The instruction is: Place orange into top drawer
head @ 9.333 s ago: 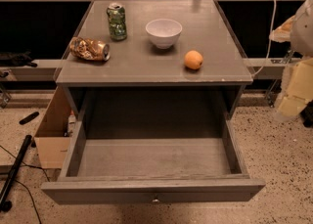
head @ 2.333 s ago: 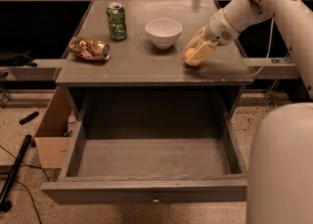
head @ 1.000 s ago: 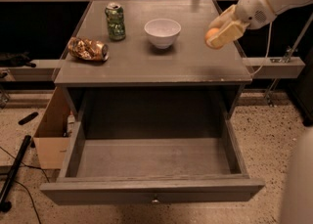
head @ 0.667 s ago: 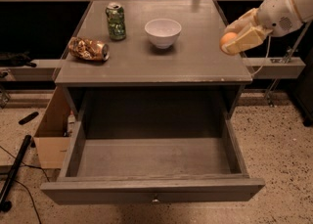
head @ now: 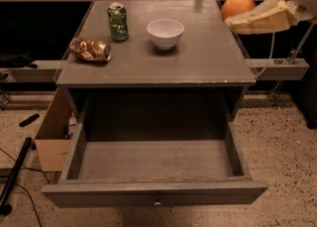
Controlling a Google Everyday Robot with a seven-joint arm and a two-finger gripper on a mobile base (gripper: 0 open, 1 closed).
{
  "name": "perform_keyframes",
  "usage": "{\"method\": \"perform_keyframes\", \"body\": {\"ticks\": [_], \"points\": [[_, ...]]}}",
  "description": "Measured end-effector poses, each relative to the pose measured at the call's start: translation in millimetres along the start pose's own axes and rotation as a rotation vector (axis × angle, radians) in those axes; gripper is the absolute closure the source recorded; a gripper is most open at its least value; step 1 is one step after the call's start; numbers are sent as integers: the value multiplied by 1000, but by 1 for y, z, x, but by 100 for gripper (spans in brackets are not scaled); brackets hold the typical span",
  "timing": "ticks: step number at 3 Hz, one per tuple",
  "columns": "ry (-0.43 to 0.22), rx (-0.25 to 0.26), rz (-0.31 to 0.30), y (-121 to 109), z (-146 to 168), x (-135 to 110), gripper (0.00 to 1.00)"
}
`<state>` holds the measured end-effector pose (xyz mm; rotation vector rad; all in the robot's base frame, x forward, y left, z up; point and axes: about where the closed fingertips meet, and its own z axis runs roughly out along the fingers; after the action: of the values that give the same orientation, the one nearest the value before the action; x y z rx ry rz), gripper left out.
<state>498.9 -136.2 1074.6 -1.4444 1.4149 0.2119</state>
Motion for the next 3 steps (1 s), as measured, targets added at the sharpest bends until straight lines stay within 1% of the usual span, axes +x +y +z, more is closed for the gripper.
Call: {"method": "perform_keyframes", "body": {"ticks": [1,2,3], "points": [[-65,-22,-151,80,-6,-96,100],[-33,-61,-210,150,-18,-123,100],[-33,-61,-210,150,-18,-123,100]]}}
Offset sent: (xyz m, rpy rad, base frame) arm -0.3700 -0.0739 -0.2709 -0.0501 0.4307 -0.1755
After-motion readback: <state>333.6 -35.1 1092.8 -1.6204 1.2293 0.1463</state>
